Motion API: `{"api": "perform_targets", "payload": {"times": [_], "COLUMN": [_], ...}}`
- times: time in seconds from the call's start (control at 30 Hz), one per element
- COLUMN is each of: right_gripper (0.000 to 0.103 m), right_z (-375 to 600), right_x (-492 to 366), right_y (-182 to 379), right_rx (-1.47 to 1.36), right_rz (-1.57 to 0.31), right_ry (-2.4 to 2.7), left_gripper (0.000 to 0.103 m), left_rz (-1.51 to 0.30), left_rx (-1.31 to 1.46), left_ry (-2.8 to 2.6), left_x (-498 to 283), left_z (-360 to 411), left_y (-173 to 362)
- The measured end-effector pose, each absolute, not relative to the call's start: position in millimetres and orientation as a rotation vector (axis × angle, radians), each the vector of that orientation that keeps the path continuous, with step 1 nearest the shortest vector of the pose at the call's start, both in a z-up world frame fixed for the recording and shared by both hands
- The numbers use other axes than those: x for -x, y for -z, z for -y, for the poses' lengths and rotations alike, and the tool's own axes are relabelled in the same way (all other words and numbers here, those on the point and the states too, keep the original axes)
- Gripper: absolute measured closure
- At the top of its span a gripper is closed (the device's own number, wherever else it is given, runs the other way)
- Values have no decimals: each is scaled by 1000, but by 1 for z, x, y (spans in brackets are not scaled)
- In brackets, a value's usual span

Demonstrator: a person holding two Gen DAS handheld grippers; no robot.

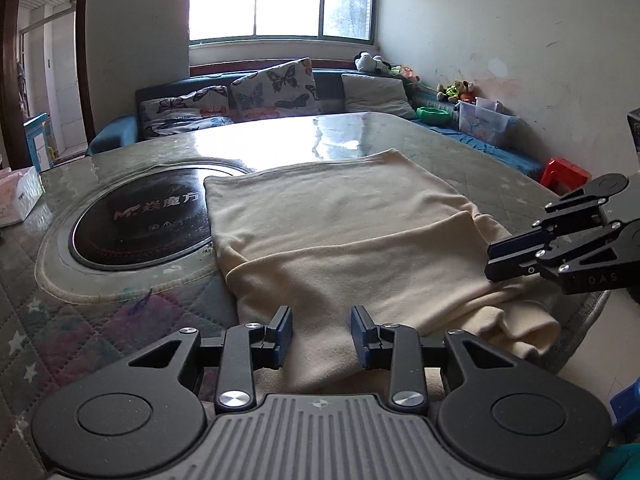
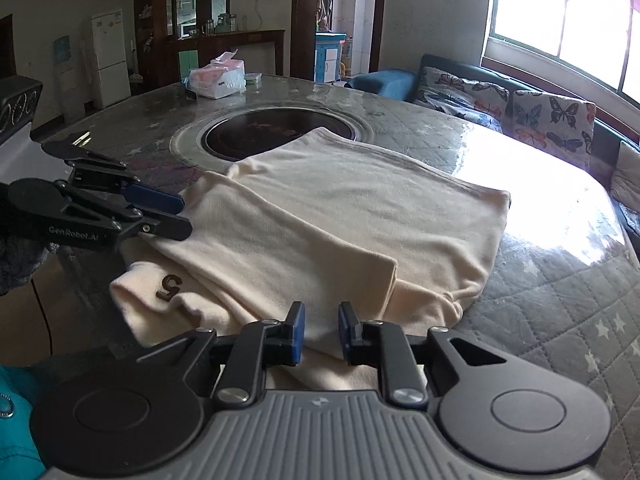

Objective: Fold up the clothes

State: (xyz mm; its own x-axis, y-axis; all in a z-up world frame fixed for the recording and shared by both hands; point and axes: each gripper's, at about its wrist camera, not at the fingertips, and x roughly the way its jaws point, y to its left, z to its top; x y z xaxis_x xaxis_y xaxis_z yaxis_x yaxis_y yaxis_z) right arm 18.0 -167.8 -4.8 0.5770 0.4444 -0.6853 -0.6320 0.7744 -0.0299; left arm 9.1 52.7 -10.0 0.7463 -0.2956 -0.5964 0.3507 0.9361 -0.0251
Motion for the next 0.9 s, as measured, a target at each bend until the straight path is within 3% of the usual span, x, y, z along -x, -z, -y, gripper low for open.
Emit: {"api": "perform_targets", "payload": {"times": [0.43, 0.57, 0.9], "right_gripper": [78, 69, 59], "right_z": [177, 181, 188], "right_x": [3, 11, 31], "right_y": [0, -4, -8], "right_rx": [299, 326, 405], "right_rz": [-715, -709, -697], "right_ry": [-640, -633, -638], "left_gripper": [62, 60, 60], "left_rz": [-599, -590, -530], "left_rx": [-209, -291, -411], "left_ry": [436, 480, 573], "left_x": [32, 45, 52], "left_z": [-65, -61, -29], "left_y": [2, 7, 18]}}
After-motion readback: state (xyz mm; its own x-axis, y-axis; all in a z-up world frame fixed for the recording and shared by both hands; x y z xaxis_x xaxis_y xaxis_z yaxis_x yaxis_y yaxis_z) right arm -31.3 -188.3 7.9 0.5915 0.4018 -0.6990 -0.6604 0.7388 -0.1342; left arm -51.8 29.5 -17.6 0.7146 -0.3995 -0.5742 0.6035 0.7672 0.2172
